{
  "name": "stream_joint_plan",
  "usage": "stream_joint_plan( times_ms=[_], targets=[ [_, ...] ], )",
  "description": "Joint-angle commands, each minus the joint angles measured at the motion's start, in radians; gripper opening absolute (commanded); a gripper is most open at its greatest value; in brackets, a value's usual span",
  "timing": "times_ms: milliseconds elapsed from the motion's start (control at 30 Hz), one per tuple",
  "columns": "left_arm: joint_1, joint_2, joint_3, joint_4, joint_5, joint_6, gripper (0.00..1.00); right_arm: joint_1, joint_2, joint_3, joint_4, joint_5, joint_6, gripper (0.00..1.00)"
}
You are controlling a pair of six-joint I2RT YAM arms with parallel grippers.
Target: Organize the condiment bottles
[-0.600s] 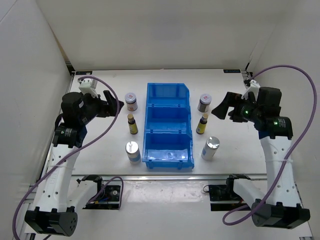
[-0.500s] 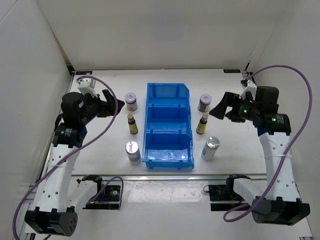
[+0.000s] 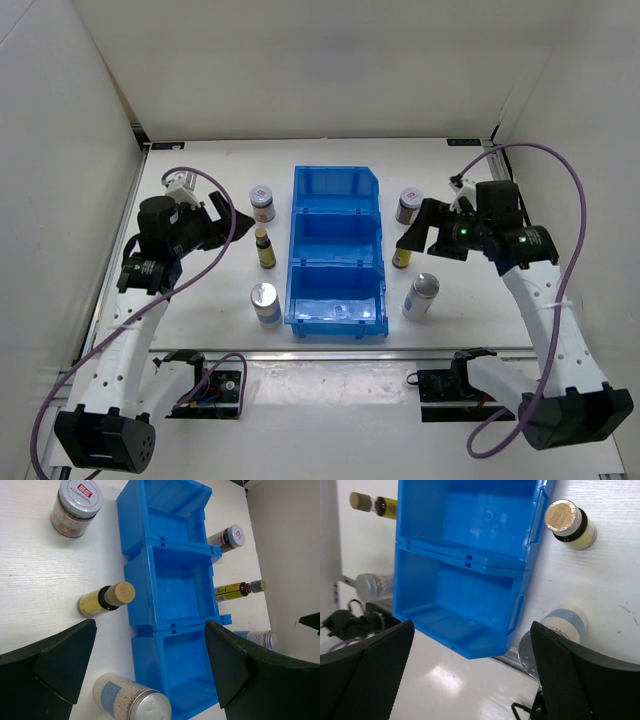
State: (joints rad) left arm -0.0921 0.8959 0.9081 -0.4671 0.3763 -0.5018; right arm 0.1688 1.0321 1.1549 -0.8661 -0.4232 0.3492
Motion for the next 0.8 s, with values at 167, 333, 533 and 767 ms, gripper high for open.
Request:
stream_joint_plan(
  times_ms=[167,333,533,767],
  targets=[
    [-0.001,-0.022,-0.018,0.03,-0.08,-0.02,1.0,0.176,-0.064,-0.07,0.01,0.428,-0.009,1.0],
    [-0.001,-0.081,-0.029,0.03,-0.168,-0.009,1.0,0.176,-0.014,-0.07,-0.005,0.416,-0.049,1.0],
    [-0.001,-0.112,-0.04,0.007,-0.229,0.054,1.0,0.167,-0.021,-0.07,-0.005,0.319,-0.021,1.0],
    [-0.021,-0.112,-0.058,0.007,-0.22,0.121,1.0,0.167,-0.003,-0.081,-0.02,0.342,-0.032,1.0]
  ],
)
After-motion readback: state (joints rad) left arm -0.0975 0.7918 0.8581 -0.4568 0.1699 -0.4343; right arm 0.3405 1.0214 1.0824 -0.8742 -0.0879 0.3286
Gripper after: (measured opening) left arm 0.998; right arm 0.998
